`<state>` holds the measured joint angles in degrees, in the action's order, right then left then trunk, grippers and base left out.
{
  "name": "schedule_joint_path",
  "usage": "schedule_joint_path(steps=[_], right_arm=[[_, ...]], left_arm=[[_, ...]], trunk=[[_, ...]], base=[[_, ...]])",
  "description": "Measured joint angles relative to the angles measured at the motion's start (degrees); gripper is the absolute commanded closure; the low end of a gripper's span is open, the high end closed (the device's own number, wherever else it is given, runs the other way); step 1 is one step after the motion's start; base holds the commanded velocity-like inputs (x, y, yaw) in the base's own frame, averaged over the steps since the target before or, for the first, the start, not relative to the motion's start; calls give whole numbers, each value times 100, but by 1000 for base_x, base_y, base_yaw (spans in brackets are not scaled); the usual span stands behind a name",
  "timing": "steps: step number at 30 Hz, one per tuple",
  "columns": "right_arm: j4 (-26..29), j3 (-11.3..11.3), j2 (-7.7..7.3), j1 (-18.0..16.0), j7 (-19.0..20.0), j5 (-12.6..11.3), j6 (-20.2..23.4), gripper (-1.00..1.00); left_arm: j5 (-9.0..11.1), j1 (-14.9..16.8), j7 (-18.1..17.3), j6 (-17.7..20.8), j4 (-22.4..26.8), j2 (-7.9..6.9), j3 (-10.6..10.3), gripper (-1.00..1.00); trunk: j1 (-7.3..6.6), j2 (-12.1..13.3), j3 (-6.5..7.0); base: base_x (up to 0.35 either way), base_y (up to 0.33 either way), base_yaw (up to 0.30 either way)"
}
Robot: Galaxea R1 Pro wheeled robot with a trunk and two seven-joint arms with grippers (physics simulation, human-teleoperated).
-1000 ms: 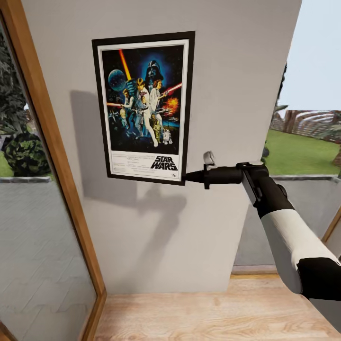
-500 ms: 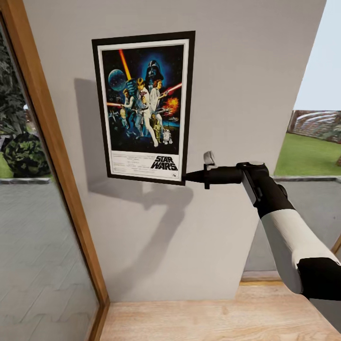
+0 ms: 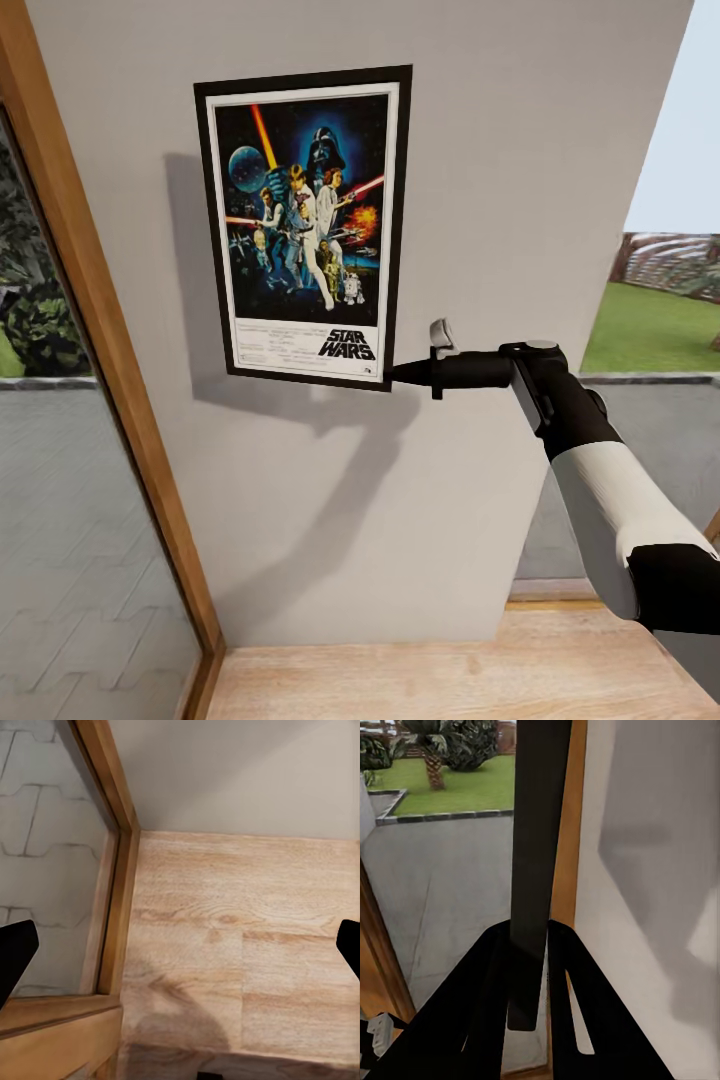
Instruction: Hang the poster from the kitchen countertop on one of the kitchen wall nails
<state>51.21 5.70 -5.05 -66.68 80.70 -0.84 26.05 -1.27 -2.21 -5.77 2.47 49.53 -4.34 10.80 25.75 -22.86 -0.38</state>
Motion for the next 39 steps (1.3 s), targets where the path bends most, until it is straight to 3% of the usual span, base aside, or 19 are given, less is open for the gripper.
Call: schedule_joint_path(steps=[39], right_arm=[[0,-18,0,0,0,0,8,100]], left_arm=[[8,0,0,0,0,-53,1,-100]], trunk=[[0,0,0]], base=[[58,-17,0]])
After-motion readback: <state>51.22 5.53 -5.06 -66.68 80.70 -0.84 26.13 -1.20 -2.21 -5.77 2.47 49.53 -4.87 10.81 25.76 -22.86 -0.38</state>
